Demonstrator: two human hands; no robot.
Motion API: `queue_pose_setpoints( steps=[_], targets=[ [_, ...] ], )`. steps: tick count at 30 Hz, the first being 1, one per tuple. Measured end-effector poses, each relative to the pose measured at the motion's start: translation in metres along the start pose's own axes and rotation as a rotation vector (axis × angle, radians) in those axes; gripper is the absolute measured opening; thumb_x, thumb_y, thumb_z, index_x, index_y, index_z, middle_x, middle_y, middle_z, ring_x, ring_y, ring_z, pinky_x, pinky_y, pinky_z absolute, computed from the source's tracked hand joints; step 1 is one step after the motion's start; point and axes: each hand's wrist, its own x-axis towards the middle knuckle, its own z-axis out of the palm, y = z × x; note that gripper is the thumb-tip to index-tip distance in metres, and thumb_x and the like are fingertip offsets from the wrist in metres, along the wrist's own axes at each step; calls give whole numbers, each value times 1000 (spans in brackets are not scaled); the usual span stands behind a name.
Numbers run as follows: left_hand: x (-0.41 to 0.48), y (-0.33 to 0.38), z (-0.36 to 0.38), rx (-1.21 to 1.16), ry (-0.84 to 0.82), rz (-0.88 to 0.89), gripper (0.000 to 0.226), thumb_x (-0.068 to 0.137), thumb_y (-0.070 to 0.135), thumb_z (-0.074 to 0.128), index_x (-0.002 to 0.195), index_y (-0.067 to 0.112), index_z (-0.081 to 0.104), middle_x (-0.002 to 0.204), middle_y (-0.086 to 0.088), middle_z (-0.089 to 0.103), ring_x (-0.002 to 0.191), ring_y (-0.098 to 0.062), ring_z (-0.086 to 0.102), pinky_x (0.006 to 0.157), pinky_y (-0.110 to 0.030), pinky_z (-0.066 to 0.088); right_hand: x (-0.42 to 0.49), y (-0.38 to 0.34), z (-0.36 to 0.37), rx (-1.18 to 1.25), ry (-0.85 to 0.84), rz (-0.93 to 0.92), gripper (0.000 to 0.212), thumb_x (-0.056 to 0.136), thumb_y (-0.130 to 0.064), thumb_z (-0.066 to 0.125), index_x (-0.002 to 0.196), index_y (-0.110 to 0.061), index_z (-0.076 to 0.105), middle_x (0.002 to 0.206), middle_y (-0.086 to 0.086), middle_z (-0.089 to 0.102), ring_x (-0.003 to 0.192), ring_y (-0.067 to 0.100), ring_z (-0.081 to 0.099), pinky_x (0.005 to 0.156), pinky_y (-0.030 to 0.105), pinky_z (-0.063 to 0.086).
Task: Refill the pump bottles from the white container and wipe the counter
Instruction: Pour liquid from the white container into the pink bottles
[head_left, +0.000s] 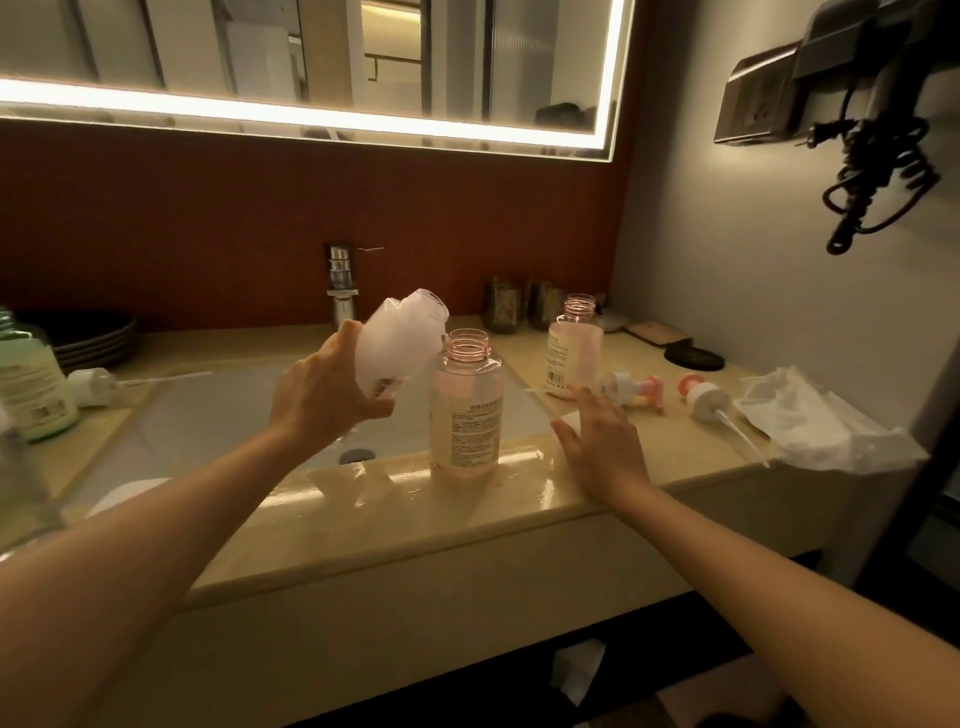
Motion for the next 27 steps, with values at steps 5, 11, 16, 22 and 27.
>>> queue_pose_setpoints(
  steps=[5,11,16,22,27],
  targets=[
    [3,6,4,-4,41,35,75,62,31,83,119,1,44,109,-20,59,84,-38,61,59,-35,47,23,19,4,-64,-27,25,46,95,-33,44,138,-17,35,143,11,36,133,27,32,107,43,32],
    [6,9,6,-10,55,61,73,63,31,82,118,0,45,109,-20,60,84,-38,61,59,-35,47,33,21,7,82,195,54,52,93,-47,39,130,-10,44,131,13,50,121,27,44,99,38,36],
    [9,6,5,9,48,90,73,63,29,83,118,-1,46,107,-20,61,82,-38,62,59,-36,49,7,-46,9,621,214,-88,90,70,-79,38,136,-18,31,128,4,46,113,11,43,87,22,38],
    [21,-5,-3,129,28,207,70,61,29,83,114,3,46,98,-18,62,75,-35,63,55,-38,54,17,-99,21,677,116,-68,84,67,-55,71,133,-19,33,131,6,47,118,18,47,91,27,42],
    [32,-15,-12,255,41,282,75,56,32,85,112,9,41,95,-14,64,70,-30,63,48,-34,52,28,-105,31,777,131,24,57,71,-39,75,113,-16,44,111,5,58,98,20,58,74,21,46]
  ],
)
